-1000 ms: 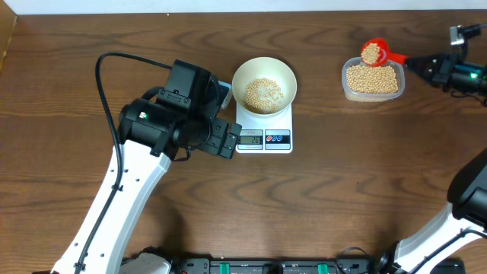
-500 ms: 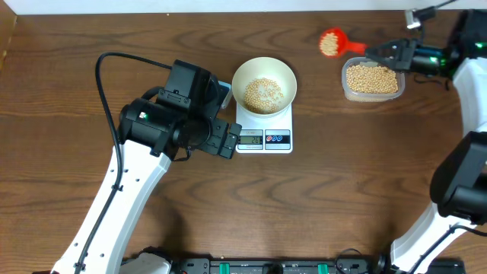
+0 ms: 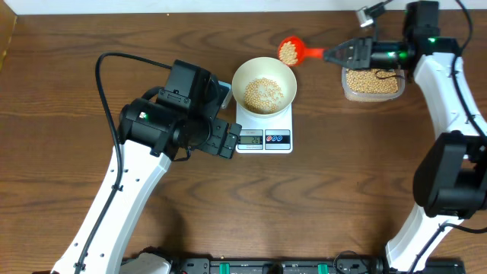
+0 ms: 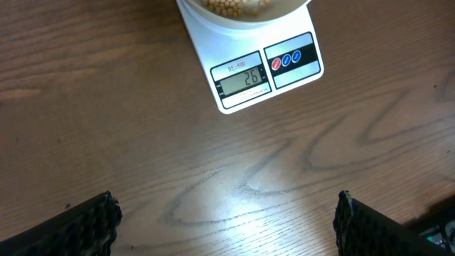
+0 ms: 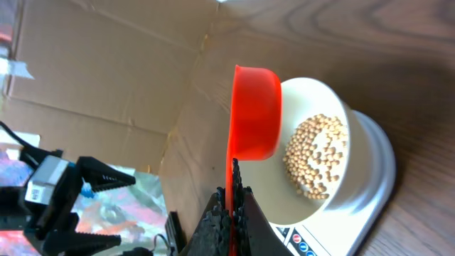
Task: Scoop item into bowl and weigh 50g on scale
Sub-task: 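Lift the filled scoop with the right gripper and carry it over the bowl, then tip the red scoop with the right gripper to pour soybeans into the bowl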
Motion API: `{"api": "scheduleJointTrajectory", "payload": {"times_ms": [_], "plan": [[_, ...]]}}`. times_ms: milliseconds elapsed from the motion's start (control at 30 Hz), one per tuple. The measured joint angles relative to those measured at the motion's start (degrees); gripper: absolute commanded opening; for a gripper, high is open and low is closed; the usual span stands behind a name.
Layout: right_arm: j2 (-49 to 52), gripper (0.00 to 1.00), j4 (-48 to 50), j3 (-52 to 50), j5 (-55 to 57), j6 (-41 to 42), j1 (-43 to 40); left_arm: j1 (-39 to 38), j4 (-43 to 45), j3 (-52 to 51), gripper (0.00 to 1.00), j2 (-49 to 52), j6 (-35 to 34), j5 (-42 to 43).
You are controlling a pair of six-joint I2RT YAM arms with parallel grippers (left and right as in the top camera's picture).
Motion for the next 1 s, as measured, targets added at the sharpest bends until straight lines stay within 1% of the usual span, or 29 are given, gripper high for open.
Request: {"api": "scheduleJointTrajectory", "payload": {"times_ms": [167, 333, 567, 1000], "plan": [[0.0, 0.01, 0.0, 0.0, 3.7, 0.1, 3.5, 0.0, 0.0, 0.0, 0.98, 0.0, 0.0, 0.0], [0.0, 0.01, -1.5, 0.0, 8.7, -1.9, 6.4, 0.0, 0.0, 0.0, 0.98, 0.0, 0.0, 0.0], [0.0, 0.01, -5.2, 0.0, 15.0, -8.8, 10.6, 0.0, 0.0, 0.0, 0.98, 0.0, 0.0, 0.0], [0.0, 0.01, -5.4, 0.0, 26.8, -18.9, 15.2, 0.0, 0.0, 0.0, 0.98, 0.0, 0.0, 0.0]]}}
